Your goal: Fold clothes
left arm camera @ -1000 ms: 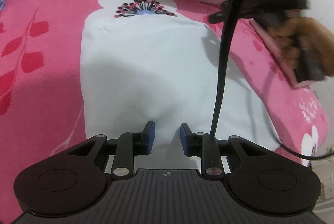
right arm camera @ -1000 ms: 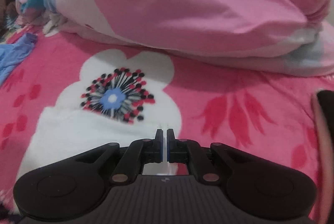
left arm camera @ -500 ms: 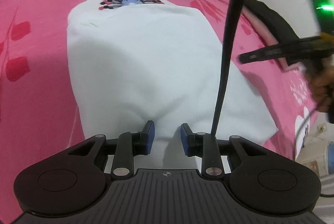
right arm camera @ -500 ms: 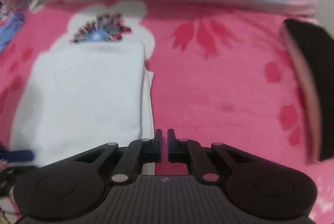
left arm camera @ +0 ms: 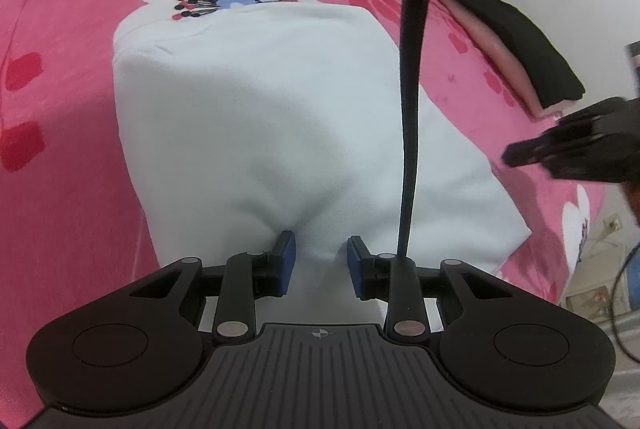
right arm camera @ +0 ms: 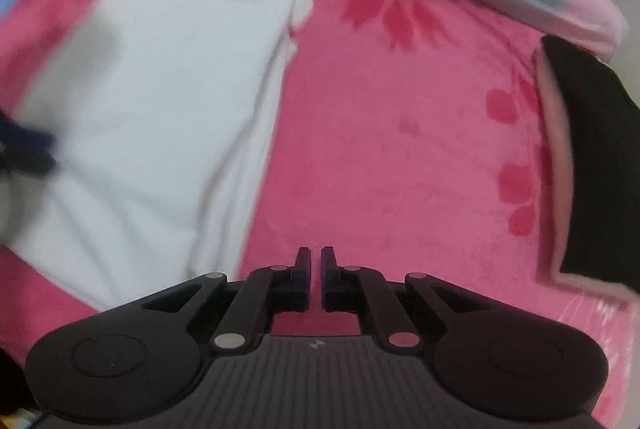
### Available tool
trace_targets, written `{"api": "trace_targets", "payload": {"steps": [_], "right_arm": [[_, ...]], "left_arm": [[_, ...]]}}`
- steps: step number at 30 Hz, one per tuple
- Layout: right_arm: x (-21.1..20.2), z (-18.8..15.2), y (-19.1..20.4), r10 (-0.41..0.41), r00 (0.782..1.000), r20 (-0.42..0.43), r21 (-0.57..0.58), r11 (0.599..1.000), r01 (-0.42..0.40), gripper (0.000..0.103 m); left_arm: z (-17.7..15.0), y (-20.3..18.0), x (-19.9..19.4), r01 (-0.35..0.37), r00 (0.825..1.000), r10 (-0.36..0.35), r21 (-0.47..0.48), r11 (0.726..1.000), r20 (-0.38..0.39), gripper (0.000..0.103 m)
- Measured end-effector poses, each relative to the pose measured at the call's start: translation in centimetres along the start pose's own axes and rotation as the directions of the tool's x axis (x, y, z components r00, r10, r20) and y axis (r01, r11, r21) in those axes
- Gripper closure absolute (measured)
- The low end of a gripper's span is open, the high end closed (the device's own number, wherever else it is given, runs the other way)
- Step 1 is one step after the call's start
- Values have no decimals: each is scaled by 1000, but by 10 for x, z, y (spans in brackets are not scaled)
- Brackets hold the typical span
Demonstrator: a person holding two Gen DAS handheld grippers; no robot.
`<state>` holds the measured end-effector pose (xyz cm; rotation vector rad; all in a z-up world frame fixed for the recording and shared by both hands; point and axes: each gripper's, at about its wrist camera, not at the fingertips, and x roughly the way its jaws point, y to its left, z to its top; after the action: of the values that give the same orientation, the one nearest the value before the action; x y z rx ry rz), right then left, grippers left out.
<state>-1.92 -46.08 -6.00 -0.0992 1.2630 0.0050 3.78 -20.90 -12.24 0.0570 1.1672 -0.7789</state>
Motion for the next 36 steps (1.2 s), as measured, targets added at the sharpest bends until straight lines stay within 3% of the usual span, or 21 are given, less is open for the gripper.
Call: {"api": "trace_targets", "payload": {"steps": [4, 6, 7, 8, 12, 14, 17, 21, 24, 27, 33, 36], "right_arm": [[-28, -10, 45, 190, 981, 33, -198, 963, -180, 100], [-20, -15, 64, 216, 976, 20, -332, 922, -198, 100], [-8, -17, 68, 179, 984, 4, -367, 915, -165, 100], [8, -20, 61, 141, 990, -17, -358, 924, -138, 101], [24, -18, 23, 123, 991, -55, -243, 961, -133, 99], [12, -19, 21, 110, 993, -51, -276, 954, -120, 99], [-17, -14, 31, 194, 981, -1, -275, 943, -187, 99], [-19, -15, 74, 310, 951, -23, -382, 876, -295, 100], [17, -29, 89, 245, 962, -116, -447, 852, -271, 101], [15, -23, 87, 263, 957, -126, -433, 853, -291, 101], [-13, 11, 83, 255, 967, -13, -406, 882, -238, 99], [19, 4, 86, 144, 988, -63, -418, 895, -157, 98]], "left_arm": [[2, -3, 0, -16, 1000, 15, -2, 1000, -9, 74], [2, -4, 0, -20, 1000, 21, 12, 1000, -13, 74], [2, -5, 0, -21, 1000, 21, 13, 1000, -16, 74], [2, -5, 0, -22, 1000, 22, 14, 1000, -19, 74], [4, -7, 1, -33, 999, 33, 8, 999, -26, 71], [3, -8, 1, -33, 999, 33, 1, 999, -23, 69], [2, -9, 0, -38, 999, 38, 1, 999, -18, 68], [2, -8, 1, -37, 999, 37, -22, 999, -12, 68], [1, -7, 0, -32, 999, 31, -29, 999, -9, 68], [1, -7, 0, -32, 1000, 31, -38, 999, -3, 68], [-1, -5, -1, -27, 1000, 28, -70, 997, 8, 67], [-1, -4, 0, -23, 1000, 24, -77, 997, 11, 67]]}}
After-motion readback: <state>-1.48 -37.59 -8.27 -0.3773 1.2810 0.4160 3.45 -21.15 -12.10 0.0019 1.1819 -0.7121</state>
